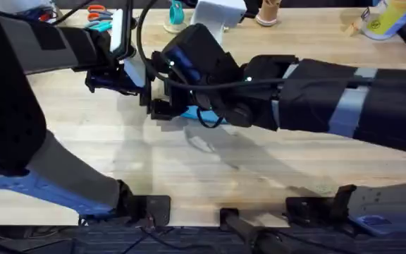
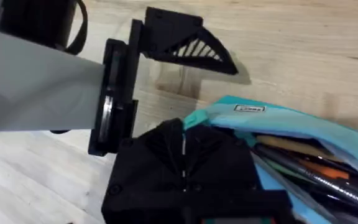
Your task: Unzip the bag, pick up the pens from the table one at a time and place them inside, then zip the bag closed.
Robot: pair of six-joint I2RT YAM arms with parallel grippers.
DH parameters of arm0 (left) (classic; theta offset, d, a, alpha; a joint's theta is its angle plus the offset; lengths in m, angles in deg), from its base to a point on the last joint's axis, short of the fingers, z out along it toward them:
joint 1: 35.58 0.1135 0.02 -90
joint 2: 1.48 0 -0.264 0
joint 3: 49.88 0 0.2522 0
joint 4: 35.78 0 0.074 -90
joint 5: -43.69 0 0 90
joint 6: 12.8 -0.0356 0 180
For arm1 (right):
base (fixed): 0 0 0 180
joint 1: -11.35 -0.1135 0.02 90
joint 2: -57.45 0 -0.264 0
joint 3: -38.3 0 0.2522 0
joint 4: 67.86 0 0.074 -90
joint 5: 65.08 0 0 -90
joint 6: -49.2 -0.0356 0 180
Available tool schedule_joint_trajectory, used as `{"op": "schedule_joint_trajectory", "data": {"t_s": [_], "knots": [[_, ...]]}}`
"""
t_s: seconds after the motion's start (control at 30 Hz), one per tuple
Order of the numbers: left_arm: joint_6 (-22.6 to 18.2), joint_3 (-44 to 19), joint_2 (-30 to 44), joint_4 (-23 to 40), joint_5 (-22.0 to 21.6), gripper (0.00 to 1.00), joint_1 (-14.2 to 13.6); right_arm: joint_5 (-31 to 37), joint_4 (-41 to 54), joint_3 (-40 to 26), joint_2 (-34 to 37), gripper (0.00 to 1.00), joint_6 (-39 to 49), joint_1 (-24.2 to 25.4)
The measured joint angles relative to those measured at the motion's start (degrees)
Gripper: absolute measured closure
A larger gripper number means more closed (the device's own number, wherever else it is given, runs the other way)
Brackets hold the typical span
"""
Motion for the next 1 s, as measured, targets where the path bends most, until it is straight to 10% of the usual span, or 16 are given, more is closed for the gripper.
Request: {"op": "schedule_joint_trajectory", "data": {"t_s": [0.27, 0.67, 1.0], "knots": [[1.45, 0.00, 0.00, -0.15, -2.30, 0.180, -1.22, 0.01, 0.00, 0.00, 0.00, 0.971, 0.00, 0.00], [2.18, 0.02, 0.00, 0.40, -2.69, 0.931, -1.39, 0.01, 0.02, 0.00, 0.01, 0.971, 0.00, 0.00], [2.23, 0.02, 0.00, 0.55, -2.74, 0.960, -1.44, 0.72, 0.40, 0.00, 0.00, 0.971, 0.34, 0.00]]}}
